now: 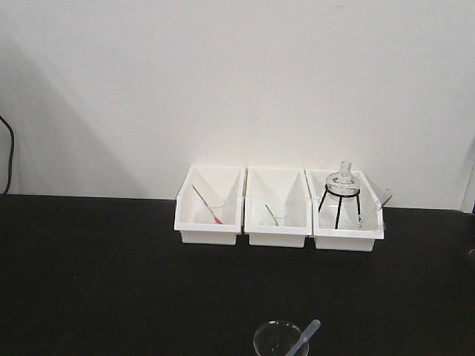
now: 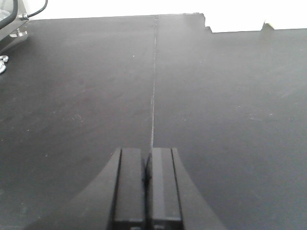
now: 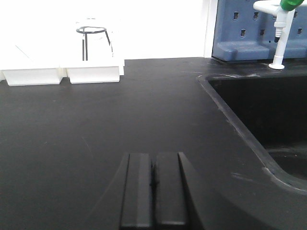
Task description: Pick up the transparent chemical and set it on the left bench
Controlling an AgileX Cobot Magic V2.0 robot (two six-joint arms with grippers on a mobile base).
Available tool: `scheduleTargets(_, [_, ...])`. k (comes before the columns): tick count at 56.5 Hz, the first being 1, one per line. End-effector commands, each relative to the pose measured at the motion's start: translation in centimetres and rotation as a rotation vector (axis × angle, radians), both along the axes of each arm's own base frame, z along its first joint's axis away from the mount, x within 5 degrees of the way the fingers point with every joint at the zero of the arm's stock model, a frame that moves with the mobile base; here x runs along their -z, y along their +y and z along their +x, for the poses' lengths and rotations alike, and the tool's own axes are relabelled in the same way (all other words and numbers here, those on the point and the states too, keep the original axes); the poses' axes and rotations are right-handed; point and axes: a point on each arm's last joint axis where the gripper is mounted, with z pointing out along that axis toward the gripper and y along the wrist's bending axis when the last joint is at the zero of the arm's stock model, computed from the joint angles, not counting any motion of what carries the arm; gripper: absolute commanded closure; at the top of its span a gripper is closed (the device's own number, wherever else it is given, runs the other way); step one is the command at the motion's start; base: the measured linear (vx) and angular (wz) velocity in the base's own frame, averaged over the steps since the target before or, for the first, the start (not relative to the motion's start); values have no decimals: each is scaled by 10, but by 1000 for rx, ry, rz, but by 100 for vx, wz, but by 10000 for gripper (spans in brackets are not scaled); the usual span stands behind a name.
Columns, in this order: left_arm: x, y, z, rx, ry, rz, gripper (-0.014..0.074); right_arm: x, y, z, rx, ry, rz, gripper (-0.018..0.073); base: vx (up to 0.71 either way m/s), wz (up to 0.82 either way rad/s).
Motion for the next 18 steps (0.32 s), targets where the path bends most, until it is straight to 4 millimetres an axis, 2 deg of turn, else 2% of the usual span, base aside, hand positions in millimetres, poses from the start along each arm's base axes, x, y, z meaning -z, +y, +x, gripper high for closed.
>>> scheduleTargets(1, [-3, 0, -1, 1, -81, -14, 600, -6, 0, 0, -5, -90, -33, 566, 0, 0])
scheduleTargets(18, [-3, 0, -1, 1, -81, -14, 600, -6, 0, 0, -5, -90, -33, 566, 0, 0])
